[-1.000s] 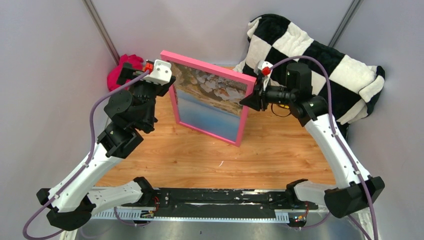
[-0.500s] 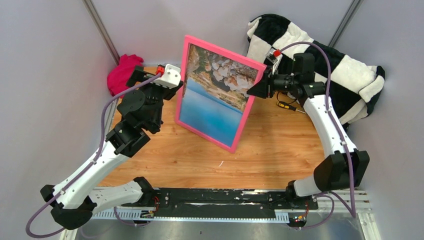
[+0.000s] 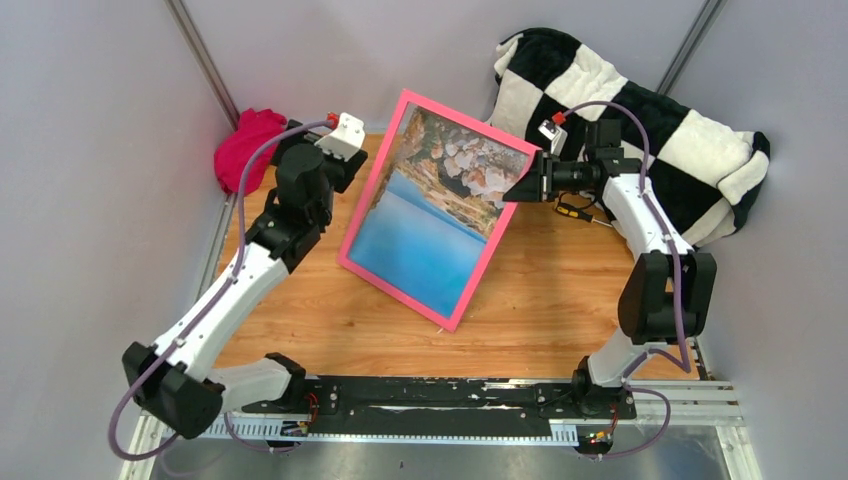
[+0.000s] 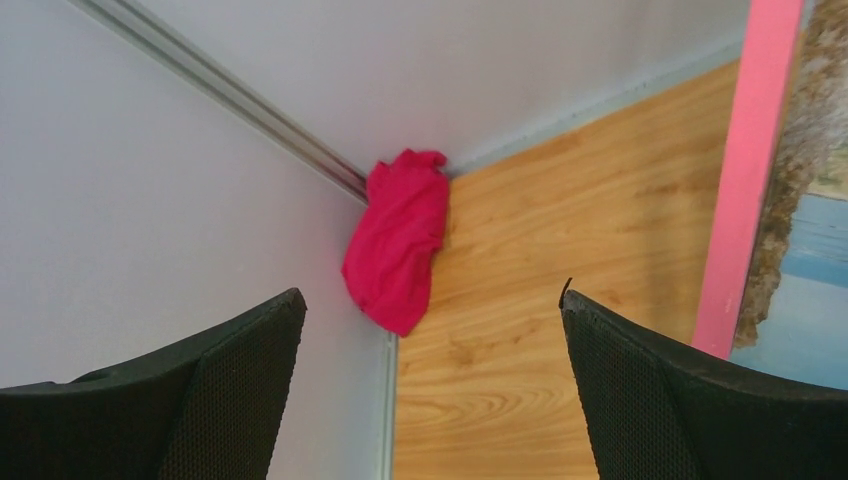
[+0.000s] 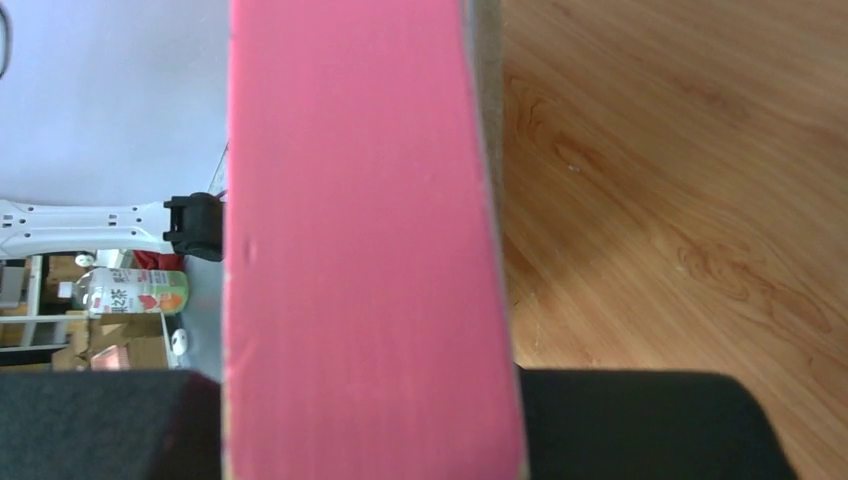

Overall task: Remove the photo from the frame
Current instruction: Turn over the photo frame at the center of the board.

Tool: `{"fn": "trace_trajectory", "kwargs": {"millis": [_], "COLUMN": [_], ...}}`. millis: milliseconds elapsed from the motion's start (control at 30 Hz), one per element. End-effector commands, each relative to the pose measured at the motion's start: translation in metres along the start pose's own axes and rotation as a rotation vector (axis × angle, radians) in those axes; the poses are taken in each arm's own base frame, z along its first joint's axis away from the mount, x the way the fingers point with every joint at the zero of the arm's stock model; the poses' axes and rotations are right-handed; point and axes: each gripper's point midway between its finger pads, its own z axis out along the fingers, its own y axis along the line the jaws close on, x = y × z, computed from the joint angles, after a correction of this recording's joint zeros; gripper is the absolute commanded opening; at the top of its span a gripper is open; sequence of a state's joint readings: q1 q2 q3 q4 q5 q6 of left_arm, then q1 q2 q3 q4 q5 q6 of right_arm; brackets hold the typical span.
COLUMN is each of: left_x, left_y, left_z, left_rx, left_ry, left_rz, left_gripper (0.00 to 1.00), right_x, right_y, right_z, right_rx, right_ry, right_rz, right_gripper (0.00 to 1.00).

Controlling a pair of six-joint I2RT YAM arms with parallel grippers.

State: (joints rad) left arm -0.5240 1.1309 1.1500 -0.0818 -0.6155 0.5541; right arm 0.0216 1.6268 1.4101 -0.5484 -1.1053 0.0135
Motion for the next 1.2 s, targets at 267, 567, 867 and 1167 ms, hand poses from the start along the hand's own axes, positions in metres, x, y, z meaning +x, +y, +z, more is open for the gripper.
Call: {"fn": "trace_trajectory", "kwargs": {"millis": [267,567,867,1167], "left_x": [0.107,0.150,0.179,0.204], "left_y": [-0.079,-0.115,-0.165,-0.222], "left_z": [0.083,0.092,0.087,0.071], "left_rx": [0.238,0.300,0.532,0.807], "left_ry": [0.267,0.380,0.459,0.573], "left_rz": [-0.127,-0.130,-0.144,-0.210], "left_gripper": [0.98,0.96,0.96,0.96], "right_x": [0.050,0.082,0.104,0.107], "right_y": [-0.107,-0.165,-0.194,-0.206], "right_z": [0.015,0.004,0.012,-0.002], "right_rx": [0.277,0.477,0.533,0.608], "right_ry": [0.138,0.219,0.270,0.267], "right_rz": [0.036,0.152,0.265,0.288], "right_gripper": [0.00,0.00,0.00,0.00]}}
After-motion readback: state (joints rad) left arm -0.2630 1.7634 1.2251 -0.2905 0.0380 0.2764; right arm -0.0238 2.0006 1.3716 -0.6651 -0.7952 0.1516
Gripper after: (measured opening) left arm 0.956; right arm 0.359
